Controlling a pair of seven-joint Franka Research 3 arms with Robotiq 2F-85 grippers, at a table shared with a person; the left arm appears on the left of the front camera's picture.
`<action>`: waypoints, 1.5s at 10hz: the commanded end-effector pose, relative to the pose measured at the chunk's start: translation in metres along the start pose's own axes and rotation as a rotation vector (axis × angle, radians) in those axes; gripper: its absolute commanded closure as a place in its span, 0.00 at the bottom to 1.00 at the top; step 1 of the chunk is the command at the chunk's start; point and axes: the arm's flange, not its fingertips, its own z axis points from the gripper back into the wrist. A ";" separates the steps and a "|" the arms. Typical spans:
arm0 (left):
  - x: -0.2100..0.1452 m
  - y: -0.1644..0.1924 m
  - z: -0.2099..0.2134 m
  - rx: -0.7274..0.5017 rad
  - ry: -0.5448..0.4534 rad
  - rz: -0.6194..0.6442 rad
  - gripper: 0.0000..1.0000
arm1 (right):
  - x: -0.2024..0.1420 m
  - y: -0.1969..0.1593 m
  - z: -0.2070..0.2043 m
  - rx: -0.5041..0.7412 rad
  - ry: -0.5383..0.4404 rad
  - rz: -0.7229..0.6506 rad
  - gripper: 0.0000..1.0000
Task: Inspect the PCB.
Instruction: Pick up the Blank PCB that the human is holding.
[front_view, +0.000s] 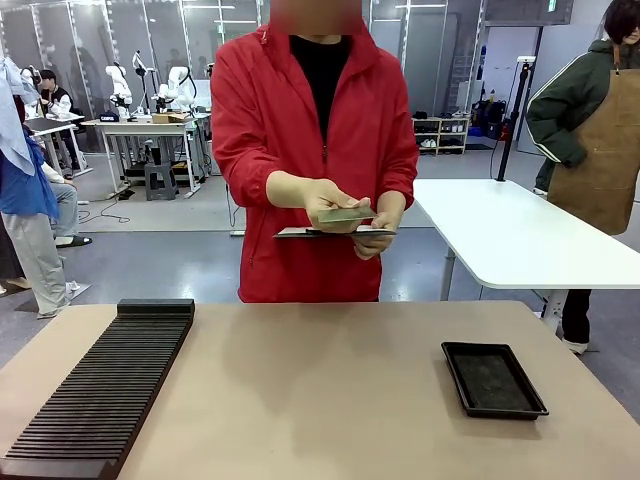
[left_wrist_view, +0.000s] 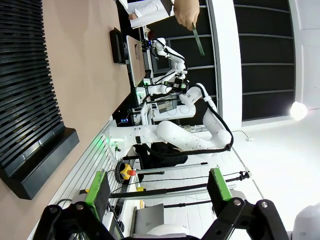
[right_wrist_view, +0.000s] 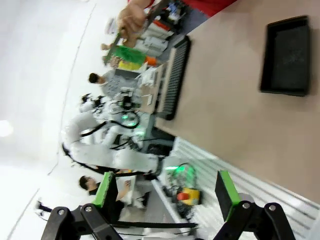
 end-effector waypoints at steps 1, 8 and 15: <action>0.001 -0.001 0.000 0.014 -0.001 0.005 0.00 | 0.046 0.042 -0.034 0.050 0.104 -0.156 0.00; 0.001 -0.001 0.000 0.014 -0.001 0.005 0.00 | 0.097 0.077 -0.140 0.108 0.207 -0.329 0.00; 0.001 -0.001 0.000 0.014 -0.001 0.005 0.00 | 0.147 0.115 -0.269 0.073 0.205 -0.534 0.00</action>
